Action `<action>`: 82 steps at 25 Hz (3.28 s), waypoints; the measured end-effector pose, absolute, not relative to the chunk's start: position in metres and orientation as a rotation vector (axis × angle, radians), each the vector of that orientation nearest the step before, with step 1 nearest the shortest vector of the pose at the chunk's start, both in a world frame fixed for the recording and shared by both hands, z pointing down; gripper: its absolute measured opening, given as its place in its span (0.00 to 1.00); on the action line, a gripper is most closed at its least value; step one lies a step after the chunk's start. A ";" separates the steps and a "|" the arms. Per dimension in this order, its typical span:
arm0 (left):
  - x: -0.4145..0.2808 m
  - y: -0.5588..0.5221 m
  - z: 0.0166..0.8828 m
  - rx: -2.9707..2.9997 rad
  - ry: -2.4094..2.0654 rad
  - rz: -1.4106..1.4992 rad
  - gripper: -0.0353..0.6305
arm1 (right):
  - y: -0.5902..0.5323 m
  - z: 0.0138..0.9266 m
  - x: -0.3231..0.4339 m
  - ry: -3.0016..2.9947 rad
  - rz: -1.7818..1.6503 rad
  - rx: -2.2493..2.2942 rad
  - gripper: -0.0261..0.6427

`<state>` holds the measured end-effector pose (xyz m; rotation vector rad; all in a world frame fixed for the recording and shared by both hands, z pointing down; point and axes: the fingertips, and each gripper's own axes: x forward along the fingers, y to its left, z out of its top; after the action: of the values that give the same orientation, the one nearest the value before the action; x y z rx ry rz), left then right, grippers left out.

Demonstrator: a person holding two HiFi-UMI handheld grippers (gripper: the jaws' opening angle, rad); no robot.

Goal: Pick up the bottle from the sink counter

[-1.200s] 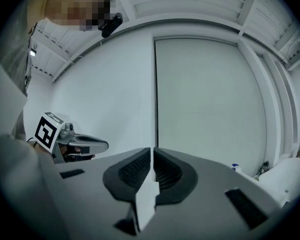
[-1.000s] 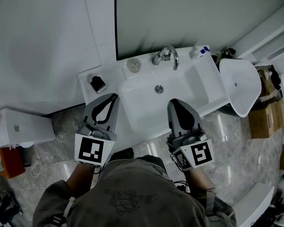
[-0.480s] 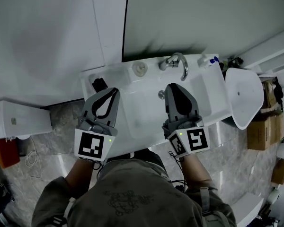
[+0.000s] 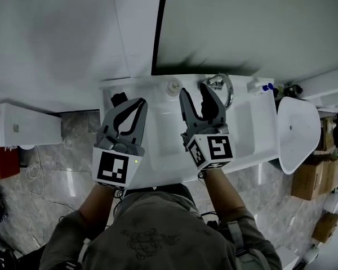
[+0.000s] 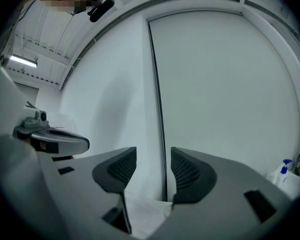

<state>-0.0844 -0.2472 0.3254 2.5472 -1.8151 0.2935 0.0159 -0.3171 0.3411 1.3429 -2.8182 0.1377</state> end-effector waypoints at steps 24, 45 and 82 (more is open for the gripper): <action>-0.081 -0.328 0.439 2.415 -1.795 0.371 0.08 | -0.415 0.513 -0.026 -2.715 0.124 1.126 0.52; -0.088 -0.350 0.522 2.308 -1.696 0.368 0.08 | -0.442 0.623 -0.031 -2.612 0.291 1.171 0.54; -0.034 -0.340 0.513 2.702 -1.233 0.501 0.27 | -0.363 0.578 -0.066 -2.697 -0.031 0.641 0.53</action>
<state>-0.0340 -0.3399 0.5131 2.7023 -1.2330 0.5007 -0.0660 -0.3628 0.5777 0.6406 -2.6968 -0.0309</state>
